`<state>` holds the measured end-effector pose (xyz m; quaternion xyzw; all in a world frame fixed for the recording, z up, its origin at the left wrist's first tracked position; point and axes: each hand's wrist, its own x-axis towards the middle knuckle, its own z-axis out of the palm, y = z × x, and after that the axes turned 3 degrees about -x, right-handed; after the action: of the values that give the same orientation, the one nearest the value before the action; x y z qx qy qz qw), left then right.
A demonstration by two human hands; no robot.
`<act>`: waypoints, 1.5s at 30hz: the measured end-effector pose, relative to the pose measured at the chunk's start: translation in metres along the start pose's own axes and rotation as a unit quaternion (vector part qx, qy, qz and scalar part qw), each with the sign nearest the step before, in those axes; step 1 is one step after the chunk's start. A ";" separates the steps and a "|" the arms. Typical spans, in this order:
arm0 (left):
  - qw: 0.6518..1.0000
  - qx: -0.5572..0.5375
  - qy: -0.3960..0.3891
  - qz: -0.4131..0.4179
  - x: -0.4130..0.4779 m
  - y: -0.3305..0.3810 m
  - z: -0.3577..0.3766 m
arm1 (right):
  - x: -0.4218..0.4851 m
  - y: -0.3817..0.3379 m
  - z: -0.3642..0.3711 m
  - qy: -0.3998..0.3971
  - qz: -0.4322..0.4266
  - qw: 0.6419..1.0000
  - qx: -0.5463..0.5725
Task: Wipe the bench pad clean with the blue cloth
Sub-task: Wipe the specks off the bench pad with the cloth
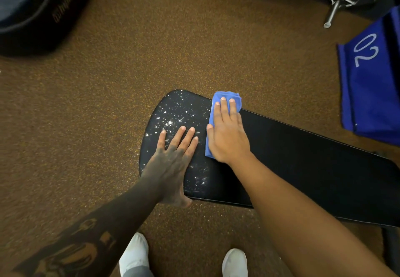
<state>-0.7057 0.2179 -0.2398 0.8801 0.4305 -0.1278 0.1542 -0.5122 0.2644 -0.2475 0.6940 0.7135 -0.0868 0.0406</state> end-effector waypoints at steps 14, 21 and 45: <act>1.000 -0.006 -0.006 0.001 0.000 0.000 -0.003 | -0.010 0.014 -0.008 -0.008 -0.135 0.990 -0.049; 1.000 -0.007 -0.013 0.000 0.000 0.000 -0.002 | 0.016 0.011 -0.011 -0.009 -0.082 0.996 -0.028; 0.889 -0.333 0.115 -0.292 0.001 -0.030 0.006 | 0.034 -0.024 -0.005 0.004 0.021 1.000 0.004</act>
<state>-0.7299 0.2336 -0.2505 0.6201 0.7004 0.0859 0.3428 -0.5367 0.2984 -0.2470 0.7096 0.6984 -0.0858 0.0367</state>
